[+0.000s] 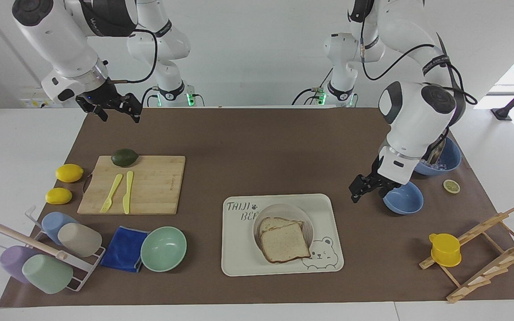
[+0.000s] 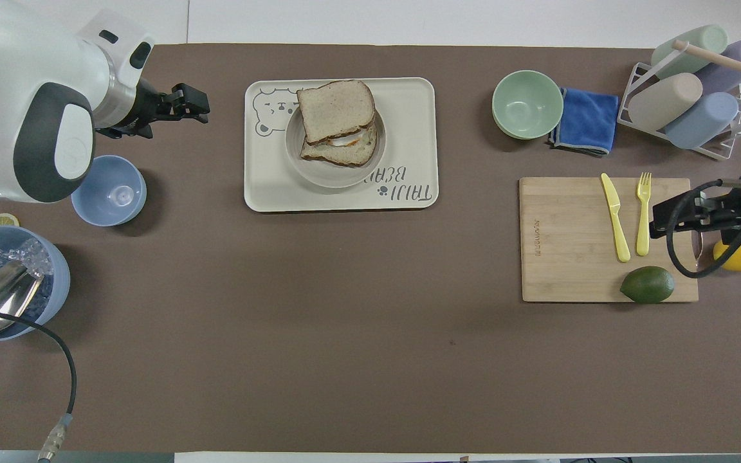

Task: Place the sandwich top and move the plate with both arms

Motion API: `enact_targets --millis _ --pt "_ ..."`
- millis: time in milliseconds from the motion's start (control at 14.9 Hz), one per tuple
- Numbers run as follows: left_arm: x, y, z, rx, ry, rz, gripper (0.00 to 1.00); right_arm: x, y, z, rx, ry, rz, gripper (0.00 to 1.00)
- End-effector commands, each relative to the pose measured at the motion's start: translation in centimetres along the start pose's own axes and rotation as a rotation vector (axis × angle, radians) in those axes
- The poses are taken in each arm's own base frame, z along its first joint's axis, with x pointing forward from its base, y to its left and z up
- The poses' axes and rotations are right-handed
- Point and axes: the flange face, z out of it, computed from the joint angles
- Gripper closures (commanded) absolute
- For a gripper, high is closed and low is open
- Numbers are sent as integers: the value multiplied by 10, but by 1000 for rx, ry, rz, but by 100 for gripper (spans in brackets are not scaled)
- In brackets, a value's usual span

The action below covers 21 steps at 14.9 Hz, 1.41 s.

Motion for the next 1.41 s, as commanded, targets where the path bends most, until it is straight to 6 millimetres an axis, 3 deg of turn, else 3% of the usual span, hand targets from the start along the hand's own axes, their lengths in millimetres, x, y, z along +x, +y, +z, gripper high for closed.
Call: enact_targets --millis 0,335,536,871,1072,1340 --pt "-16 -10 -30 60 -24 39 0 -4 2 -1 2 -6 -9 0" --pt "-50 -31 -95 73 -61 83 0 -4 2 -1 2 -6 -9 0" --pt "-74 -73 -121 84 -118 160 0 -4 2 -1 2 -6 -9 0" --pt "-107 -84 -125 90 -190 211 0 -4 2 -1 2 -6 -9 0" --pt "-113 -86 -135 87 -190 196 0 -4 2 -1 2 -6 -11 0" --pt "-104 -88 -152 75 -142 185 0 -4 2 -1 2 -6 -9 0"
